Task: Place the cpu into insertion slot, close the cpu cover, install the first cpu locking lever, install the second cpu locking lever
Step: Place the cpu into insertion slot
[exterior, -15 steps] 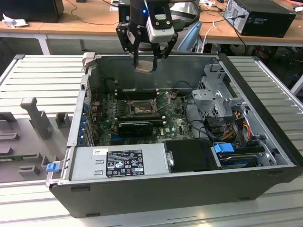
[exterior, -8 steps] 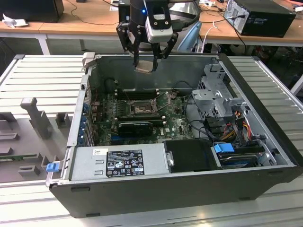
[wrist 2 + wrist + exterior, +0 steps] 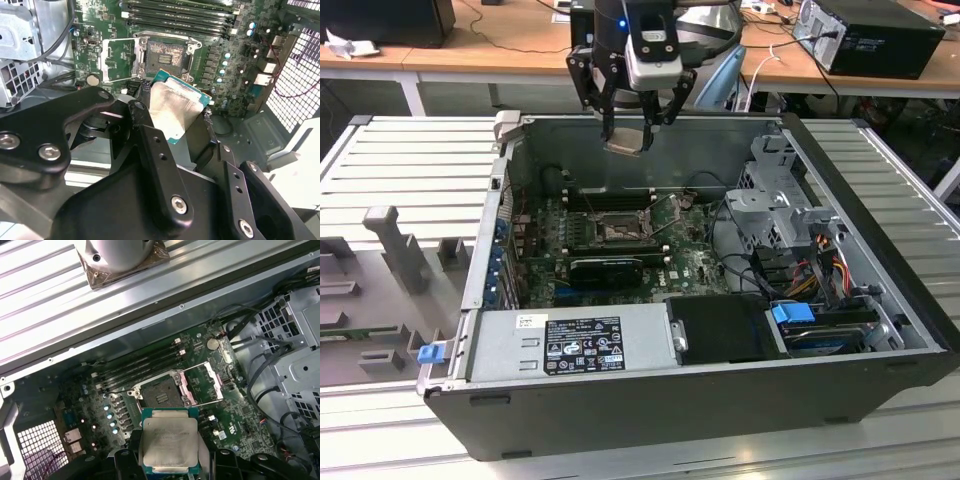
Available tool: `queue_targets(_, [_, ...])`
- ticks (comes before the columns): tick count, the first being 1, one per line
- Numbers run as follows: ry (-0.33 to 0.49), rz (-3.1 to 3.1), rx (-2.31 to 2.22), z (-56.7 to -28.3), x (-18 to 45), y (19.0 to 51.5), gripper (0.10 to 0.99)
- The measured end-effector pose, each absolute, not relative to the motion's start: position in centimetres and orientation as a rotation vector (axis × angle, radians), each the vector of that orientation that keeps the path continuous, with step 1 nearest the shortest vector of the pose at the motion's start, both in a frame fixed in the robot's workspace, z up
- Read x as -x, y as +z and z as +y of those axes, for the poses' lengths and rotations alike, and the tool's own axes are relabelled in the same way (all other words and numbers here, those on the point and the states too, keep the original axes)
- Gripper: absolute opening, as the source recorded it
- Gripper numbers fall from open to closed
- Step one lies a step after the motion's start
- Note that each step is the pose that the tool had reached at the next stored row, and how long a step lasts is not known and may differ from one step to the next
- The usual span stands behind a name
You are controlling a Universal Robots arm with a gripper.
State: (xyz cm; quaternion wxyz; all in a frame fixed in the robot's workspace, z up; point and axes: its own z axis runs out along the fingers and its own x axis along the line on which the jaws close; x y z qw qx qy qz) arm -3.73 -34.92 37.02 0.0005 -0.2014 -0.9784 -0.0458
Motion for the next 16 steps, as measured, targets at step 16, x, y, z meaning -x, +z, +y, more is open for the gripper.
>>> queue_targets(16, [-0.144, -3.045, 0.772, -34.92, 3.73, 37.02, 0.529])
